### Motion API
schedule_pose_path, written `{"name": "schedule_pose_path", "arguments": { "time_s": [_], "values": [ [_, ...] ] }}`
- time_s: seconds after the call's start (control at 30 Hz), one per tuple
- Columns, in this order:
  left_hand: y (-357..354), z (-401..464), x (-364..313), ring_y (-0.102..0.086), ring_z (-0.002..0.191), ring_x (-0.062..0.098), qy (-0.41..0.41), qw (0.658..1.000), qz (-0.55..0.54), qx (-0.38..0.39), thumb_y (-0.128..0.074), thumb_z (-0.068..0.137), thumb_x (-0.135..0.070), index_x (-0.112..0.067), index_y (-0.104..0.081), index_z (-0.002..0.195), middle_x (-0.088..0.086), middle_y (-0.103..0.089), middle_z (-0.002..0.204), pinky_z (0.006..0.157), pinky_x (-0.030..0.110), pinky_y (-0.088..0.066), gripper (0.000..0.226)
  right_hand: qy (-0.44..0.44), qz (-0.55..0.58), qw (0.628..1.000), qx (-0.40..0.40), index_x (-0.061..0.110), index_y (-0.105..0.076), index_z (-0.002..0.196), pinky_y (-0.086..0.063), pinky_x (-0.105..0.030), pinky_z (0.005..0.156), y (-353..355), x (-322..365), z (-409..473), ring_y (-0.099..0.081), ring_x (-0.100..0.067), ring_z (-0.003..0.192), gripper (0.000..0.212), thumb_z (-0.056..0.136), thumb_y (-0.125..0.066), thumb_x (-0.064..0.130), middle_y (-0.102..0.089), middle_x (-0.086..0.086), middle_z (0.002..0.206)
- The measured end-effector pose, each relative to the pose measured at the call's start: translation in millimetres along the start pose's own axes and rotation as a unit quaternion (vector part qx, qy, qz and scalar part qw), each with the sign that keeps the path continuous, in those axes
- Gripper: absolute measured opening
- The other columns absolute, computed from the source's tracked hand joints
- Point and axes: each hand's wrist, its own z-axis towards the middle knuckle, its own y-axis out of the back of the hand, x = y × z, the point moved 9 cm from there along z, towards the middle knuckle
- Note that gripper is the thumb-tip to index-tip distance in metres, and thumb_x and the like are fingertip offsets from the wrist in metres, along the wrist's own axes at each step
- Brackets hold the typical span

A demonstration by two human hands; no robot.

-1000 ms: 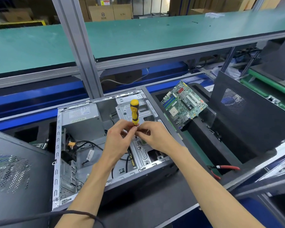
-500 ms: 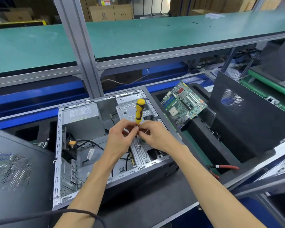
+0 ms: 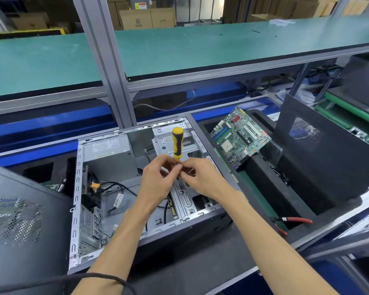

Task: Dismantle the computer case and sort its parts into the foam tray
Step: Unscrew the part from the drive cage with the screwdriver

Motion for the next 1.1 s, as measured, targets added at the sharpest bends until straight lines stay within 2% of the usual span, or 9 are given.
{"name": "schedule_pose_path", "arguments": {
  "time_s": [0.1, 0.23, 0.43, 0.5, 0.6, 0.7, 0.87, 0.97, 1.1],
  "values": [
    [2, -1, 3, -0.059, 0.068, 0.013, 0.017, 0.999, -0.029, -0.007, -0.074, 0.089, -0.020, -0.019, -0.060, 0.082, -0.005, -0.064, 0.076, 0.061, 0.018, -0.048, 0.016, -0.014, 0.009, 1.000, -0.017, 0.017, -0.073, 0.096, -0.053, -0.024, 0.070, 1, -3, -2, -0.065, -0.007, 0.076, 0.011, 0.093, -0.066, 0.024, -0.071, 0.006, 0.082],
    [0, -3, -2, -0.061, 0.080, 0.011, -0.014, 1.000, 0.000, 0.013, -0.066, 0.094, -0.016, -0.019, -0.069, 0.102, -0.008, -0.066, 0.088, 0.068, 0.016, -0.048, 0.009, -0.002, 0.005, 1.000, -0.014, 0.017, -0.076, 0.100, -0.051, -0.017, 0.070, 0, -1, -3, -0.065, -0.004, 0.078, 0.012, 0.096, -0.066, 0.021, -0.072, 0.007, 0.085],
    [0, -2, 2, -0.064, 0.081, 0.015, 0.014, 1.000, -0.026, 0.005, -0.073, 0.090, -0.016, -0.018, -0.068, 0.092, -0.006, -0.068, 0.084, 0.071, 0.030, -0.054, 0.005, -0.019, 0.023, 0.999, -0.027, 0.018, -0.073, 0.095, -0.046, -0.012, 0.065, 1, -5, -5, -0.063, 0.002, 0.074, 0.007, 0.092, -0.069, 0.023, -0.067, 0.012, 0.076],
    [-1, -3, 0, -0.062, 0.079, 0.015, 0.002, 0.999, -0.037, 0.013, -0.073, 0.090, -0.016, -0.019, -0.068, 0.095, -0.004, -0.065, 0.082, 0.069, 0.025, -0.052, 0.008, -0.021, 0.018, 0.999, -0.036, 0.016, -0.073, 0.093, -0.046, -0.015, 0.064, 2, -4, -6, -0.062, -0.001, 0.073, 0.006, 0.093, -0.069, 0.020, -0.067, 0.009, 0.076],
    [-3, -4, -5, -0.061, 0.080, 0.014, -0.020, 0.999, -0.022, 0.023, -0.068, 0.093, -0.013, -0.021, -0.073, 0.106, -0.005, -0.065, 0.089, 0.070, 0.022, -0.050, 0.016, -0.015, 0.018, 1.000, -0.010, 0.010, -0.076, 0.098, -0.052, -0.030, 0.073, 0, -3, -3, -0.065, -0.015, 0.080, 0.013, 0.096, -0.064, 0.014, -0.073, -0.003, 0.088],
    [-2, -2, -6, -0.062, 0.080, 0.013, -0.023, 0.999, -0.022, 0.016, -0.070, 0.091, -0.011, -0.018, -0.074, 0.097, -0.003, -0.067, 0.091, 0.069, 0.024, -0.050, 0.010, -0.019, 0.008, 0.999, 0.028, 0.006, -0.076, 0.097, -0.052, -0.039, 0.078, -2, -3, -1, -0.065, -0.024, 0.086, 0.017, 0.097, -0.061, 0.014, -0.072, -0.008, 0.094],
    [0, -2, -1, -0.058, 0.077, 0.012, -0.012, 1.000, -0.027, 0.010, -0.068, 0.092, -0.011, -0.020, -0.068, 0.096, -0.003, -0.062, 0.087, 0.067, 0.026, -0.049, 0.009, -0.022, -0.014, 0.996, 0.085, 0.001, -0.072, 0.097, -0.050, -0.033, 0.082, -11, 2, 6, -0.062, -0.021, 0.092, 0.021, 0.100, -0.055, 0.011, -0.061, -0.001, 0.113],
    [2, -2, 2, -0.063, 0.080, 0.016, 0.002, 1.000, -0.030, 0.000, -0.070, 0.092, -0.015, -0.018, -0.069, 0.092, -0.003, -0.067, 0.086, 0.070, 0.033, -0.053, 0.003, -0.025, -0.012, 0.996, 0.083, 0.008, -0.070, 0.095, -0.049, -0.030, 0.076, -11, 2, 7, -0.062, -0.019, 0.087, 0.014, 0.098, -0.058, 0.014, -0.063, 0.000, 0.104],
    [3, -2, 9, -0.057, 0.072, 0.022, 0.038, 0.997, -0.057, -0.020, -0.076, 0.087, -0.019, -0.013, -0.056, 0.081, -0.003, -0.060, 0.073, 0.067, 0.036, -0.050, 0.021, -0.039, -0.003, 0.999, 0.022, 0.021, -0.067, 0.090, -0.047, -0.023, 0.069, -1, -2, 4, -0.062, -0.009, 0.076, 0.003, 0.089, -0.070, 0.021, -0.067, 0.006, 0.082]
  ]
}}
